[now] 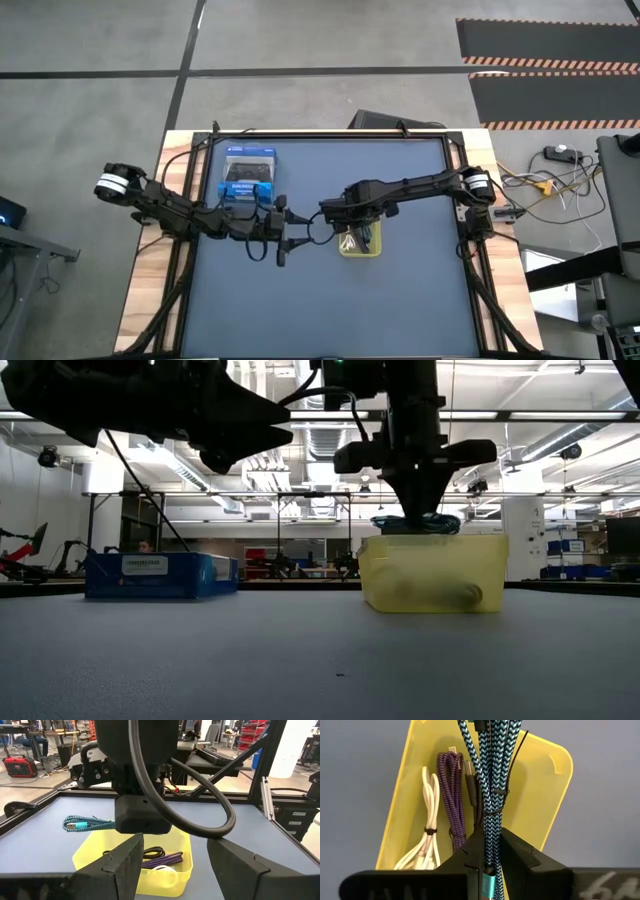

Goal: Pick and place USB-C Cables
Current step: Put the black blue charger cable into the yellow bin

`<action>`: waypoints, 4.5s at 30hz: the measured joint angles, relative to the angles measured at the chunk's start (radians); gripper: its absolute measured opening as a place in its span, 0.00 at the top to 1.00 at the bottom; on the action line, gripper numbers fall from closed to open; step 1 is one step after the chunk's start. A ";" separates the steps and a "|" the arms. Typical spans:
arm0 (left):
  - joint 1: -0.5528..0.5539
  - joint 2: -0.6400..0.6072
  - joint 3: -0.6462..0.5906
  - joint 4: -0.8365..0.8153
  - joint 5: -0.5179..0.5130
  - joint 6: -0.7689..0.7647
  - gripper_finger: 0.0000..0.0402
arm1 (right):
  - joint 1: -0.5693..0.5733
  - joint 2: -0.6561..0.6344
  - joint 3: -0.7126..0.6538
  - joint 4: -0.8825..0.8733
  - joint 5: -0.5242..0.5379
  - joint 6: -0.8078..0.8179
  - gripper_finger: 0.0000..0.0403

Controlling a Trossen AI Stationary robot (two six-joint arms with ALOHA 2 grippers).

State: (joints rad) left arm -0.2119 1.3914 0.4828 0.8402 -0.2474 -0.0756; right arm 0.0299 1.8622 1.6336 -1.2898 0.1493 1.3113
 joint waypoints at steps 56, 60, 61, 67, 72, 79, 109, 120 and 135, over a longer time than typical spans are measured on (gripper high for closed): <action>0.000 -0.016 0.007 0.125 -0.001 0.003 0.49 | -0.025 0.003 -0.085 0.128 -0.023 -0.127 0.91; 0.000 -0.035 0.004 0.119 -0.007 -0.001 0.49 | -0.039 0.003 -0.102 0.134 -0.022 -0.134 0.91; -0.001 -0.038 0.004 0.119 -0.008 -0.001 0.49 | -0.042 0.003 -0.103 0.138 -0.018 -0.138 0.91; -0.004 -0.042 0.003 0.121 -0.009 0.000 0.49 | -0.046 0.003 -0.104 0.187 -0.009 -0.175 0.91; -0.004 -0.043 0.003 0.125 -0.005 0.000 0.49 | -0.046 0.003 -0.104 0.210 -0.008 -0.179 0.90; -0.005 -0.049 0.003 0.122 -0.005 -0.021 0.49 | -0.046 0.003 -0.104 0.210 -0.008 -0.185 0.79; -0.031 -0.163 0.000 -0.014 -0.001 -0.023 0.49 | -0.145 -0.092 -0.017 0.390 0.173 -0.710 0.92; -0.031 -0.167 -0.001 -0.031 -0.002 -0.022 0.49 | -0.194 -0.031 -0.020 0.403 0.166 -0.786 0.98; -0.031 -0.167 -0.001 -0.043 -0.003 -0.022 0.49 | -0.163 -0.023 -0.028 0.303 0.083 -0.789 0.98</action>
State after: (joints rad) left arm -0.2424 1.2247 0.4820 0.7971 -0.2501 -0.0978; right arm -0.1335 1.8397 1.6054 -0.9869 0.2319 0.5226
